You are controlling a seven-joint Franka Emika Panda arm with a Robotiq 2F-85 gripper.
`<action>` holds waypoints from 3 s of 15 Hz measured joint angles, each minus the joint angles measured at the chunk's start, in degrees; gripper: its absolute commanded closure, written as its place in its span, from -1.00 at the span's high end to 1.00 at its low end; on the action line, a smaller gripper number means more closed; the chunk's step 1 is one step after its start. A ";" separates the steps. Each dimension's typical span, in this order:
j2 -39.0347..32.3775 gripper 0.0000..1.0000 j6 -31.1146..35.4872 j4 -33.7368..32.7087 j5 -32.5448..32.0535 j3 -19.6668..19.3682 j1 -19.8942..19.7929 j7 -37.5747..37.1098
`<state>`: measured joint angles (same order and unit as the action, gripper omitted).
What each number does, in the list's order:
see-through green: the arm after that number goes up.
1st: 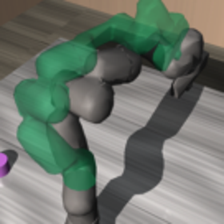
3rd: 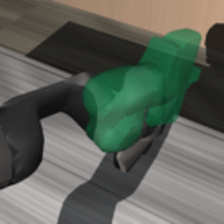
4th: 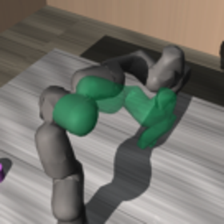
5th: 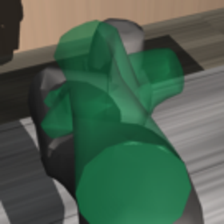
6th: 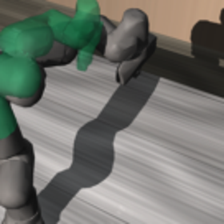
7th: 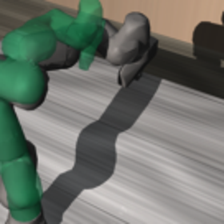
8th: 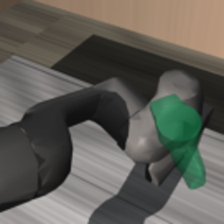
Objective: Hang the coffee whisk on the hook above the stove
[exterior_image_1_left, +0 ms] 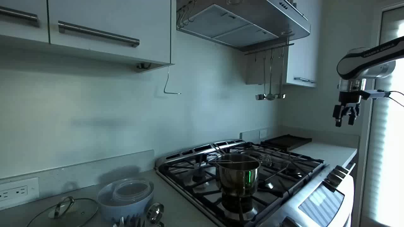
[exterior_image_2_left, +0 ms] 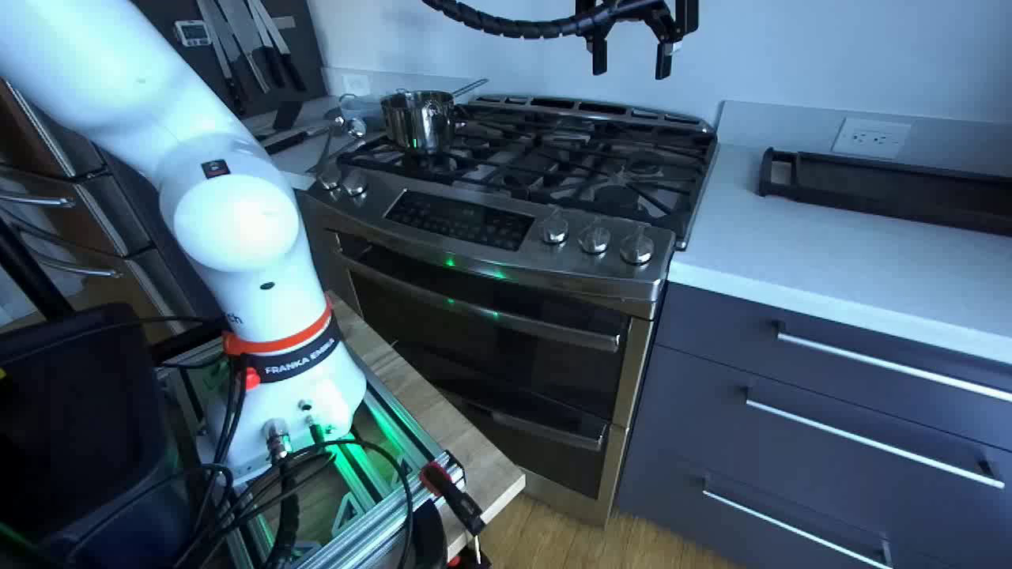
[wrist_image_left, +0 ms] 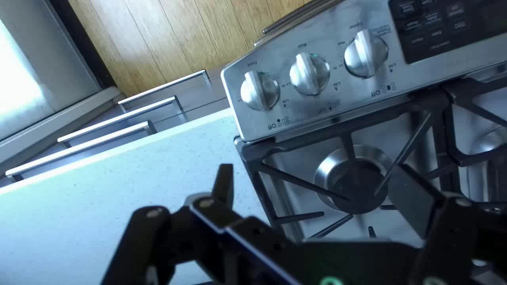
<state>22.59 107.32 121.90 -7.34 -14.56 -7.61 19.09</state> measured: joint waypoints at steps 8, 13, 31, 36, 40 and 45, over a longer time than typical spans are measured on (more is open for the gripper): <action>0.00 1.00 0.00 -0.01 0.00 0.01 0.00 0.00; -1.24 1.00 -2.10 -2.24 7.19 1.89 2.13 -0.68; -11.79 1.00 -20.00 -16.14 6.92 14.70 5.76 -23.84; -12.04 1.00 -20.20 -16.16 7.05 15.50 6.14 -26.83; -12.18 1.00 -22.23 -16.13 7.06 18.85 7.39 -39.53; -10.95 1.00 -22.06 -13.13 10.80 21.96 8.78 -55.51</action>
<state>11.65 85.25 108.77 3.46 7.39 1.17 -36.43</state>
